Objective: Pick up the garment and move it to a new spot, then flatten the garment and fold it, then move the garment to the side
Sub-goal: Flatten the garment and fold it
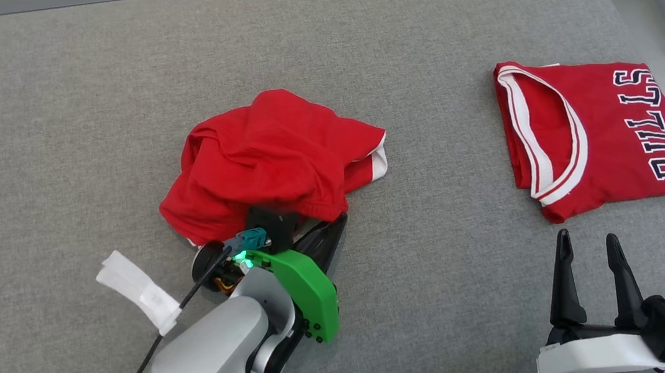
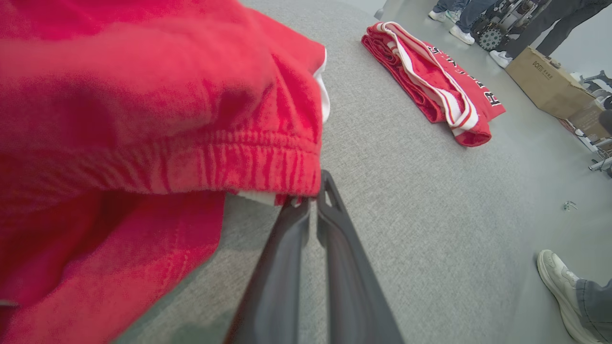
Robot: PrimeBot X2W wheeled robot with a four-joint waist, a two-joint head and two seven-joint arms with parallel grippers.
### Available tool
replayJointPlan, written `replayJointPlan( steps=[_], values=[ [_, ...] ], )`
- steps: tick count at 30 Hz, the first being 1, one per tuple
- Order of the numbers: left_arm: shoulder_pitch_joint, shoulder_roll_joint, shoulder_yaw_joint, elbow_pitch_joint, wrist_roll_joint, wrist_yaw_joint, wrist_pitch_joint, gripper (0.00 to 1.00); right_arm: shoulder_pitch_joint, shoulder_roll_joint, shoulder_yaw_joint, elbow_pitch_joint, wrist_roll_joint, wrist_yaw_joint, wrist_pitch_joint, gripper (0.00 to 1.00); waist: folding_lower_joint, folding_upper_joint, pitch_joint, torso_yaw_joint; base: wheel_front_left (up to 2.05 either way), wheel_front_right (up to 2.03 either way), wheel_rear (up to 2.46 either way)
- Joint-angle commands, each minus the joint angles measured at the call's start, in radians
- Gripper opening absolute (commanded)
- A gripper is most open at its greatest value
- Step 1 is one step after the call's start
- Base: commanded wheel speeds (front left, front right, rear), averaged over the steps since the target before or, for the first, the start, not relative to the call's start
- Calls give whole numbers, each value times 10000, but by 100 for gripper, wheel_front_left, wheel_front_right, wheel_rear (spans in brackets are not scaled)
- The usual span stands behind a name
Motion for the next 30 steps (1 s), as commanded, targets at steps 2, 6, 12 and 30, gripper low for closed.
replayJointPlan(
  steps=[2, 6, 12, 30],
  values=[
    [-389, 44, -149, -170, -78, -103, 114, 0, -19, -25, 0, 28, 66, -9, 1, 100, 0, 0, -64, 48, 0, 0, 0],
    [-796, 189, -364, -664, 22, -285, 671, 0, -19, -25, 39, 44, 159, -9, 1, 100, 0, 0, -127, 84, 0, 0, 0],
    [-1671, 869, -282, -2526, -318, -597, 2329, 0, 22, -24, 63, 78, 283, -9, 1, 100, 0, 0, -191, 175, 0, 0, 0],
    [-3866, 1164, 2182, -6172, -4268, 810, 6909, 0, -261, -25, 81, 208, 562, -9, 1, 100, 0, 0, -413, 93, 0, 0, 0]
  ],
)
